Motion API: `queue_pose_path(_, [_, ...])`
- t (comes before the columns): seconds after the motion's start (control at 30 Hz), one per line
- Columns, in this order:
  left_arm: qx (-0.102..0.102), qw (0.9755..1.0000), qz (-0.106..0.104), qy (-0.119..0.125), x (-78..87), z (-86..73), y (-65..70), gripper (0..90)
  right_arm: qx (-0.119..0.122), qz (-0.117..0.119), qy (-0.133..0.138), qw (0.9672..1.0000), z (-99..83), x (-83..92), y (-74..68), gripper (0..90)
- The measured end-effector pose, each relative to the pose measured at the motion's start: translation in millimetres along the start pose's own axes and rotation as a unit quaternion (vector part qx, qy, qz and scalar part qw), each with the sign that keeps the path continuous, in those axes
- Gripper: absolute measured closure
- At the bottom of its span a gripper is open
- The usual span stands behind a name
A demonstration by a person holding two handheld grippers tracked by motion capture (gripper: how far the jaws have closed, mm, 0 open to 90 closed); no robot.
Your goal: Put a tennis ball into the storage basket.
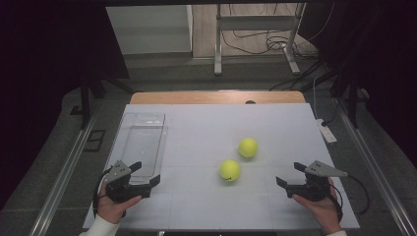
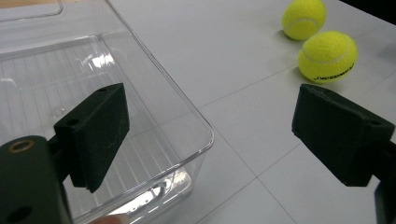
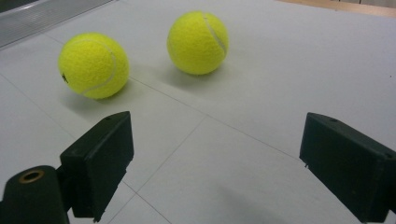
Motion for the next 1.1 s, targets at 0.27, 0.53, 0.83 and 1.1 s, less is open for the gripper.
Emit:
queue_pose_path(0.27, [-0.002,1.0,-0.003,-0.004,-1.0,-1.1,1.1,11.9,0.007,0.005,-0.002,1.0,-0.5,-1.2,-1.7,10.7])
queue_pose_path(0.53, [-0.005,1.0,-0.001,-0.003,0.0,-0.1,1.6,11.9,0.006,0.005,-0.002,1.0,-1.0,-1.1,-0.7,10.9])
queue_pose_path(0.83, [0.005,1.0,0.002,0.001,2.1,1.8,0.9,12.2,-0.004,0.012,0.004,0.9999,0.0,-3.0,1.1,11.2])
queue_pose_path(1.1, [0.011,0.9999,0.007,0.009,5.6,6.1,1.6,12.1,-0.004,0.014,0.004,0.9999,-0.4,-6.0,4.0,11.4])
Point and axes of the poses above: each handheld gripper's, and its own axes: x roughly backward along the jaws, z roughly out of its top, y roughly to its right, the point moved 2 cm from there along -x, roughly forward along the jaws, and after that the axes turned 2 degrees about -z, right-handed, at the moved point
